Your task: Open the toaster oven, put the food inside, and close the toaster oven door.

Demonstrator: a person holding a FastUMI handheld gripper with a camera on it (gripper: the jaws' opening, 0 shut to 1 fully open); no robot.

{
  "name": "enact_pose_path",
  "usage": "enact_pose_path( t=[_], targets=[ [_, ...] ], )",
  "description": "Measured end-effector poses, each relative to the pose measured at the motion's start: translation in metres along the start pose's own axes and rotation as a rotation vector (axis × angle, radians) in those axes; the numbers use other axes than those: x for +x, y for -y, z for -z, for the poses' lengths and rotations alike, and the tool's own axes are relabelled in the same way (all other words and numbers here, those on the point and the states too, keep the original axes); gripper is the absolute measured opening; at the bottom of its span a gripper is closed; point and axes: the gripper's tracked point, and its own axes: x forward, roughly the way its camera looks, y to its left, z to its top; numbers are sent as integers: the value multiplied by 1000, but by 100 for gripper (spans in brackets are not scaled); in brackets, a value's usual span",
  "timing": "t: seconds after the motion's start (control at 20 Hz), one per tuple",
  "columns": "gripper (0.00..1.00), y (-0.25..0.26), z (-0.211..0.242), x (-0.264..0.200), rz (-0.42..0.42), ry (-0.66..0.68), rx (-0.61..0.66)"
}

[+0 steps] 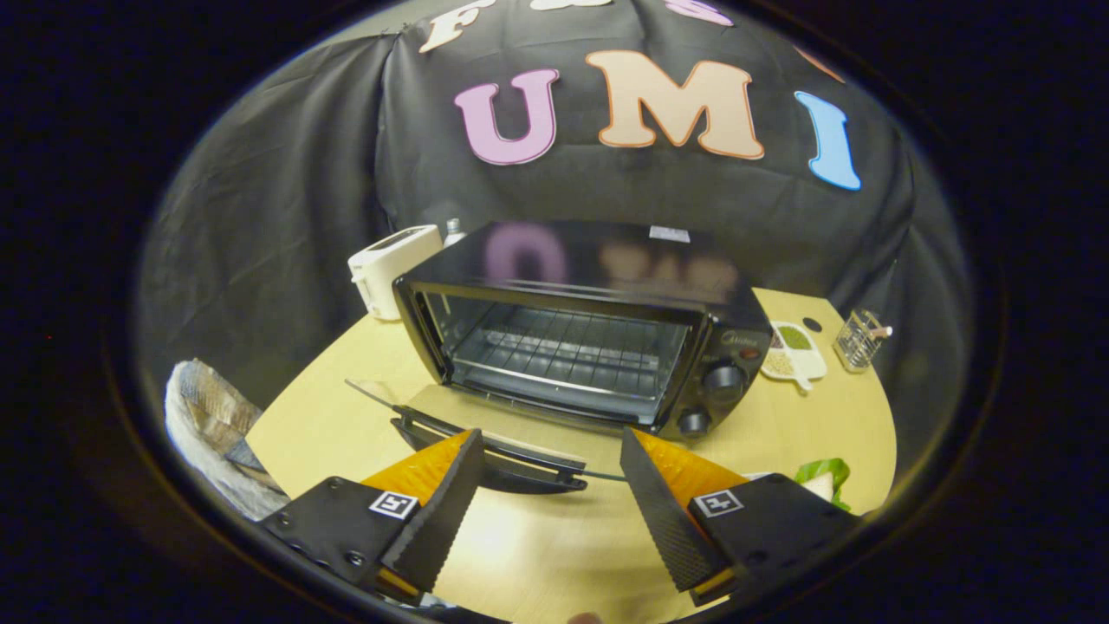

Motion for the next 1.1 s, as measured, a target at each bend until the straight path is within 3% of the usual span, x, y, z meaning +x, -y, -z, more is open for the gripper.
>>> enact_pose_path(
  t=[0.95,1.1],
  targets=[
    [100,-15,112,13,-76,-264,-57],
    [100,-16,112,15,-87,-245,-53]
  ],
)
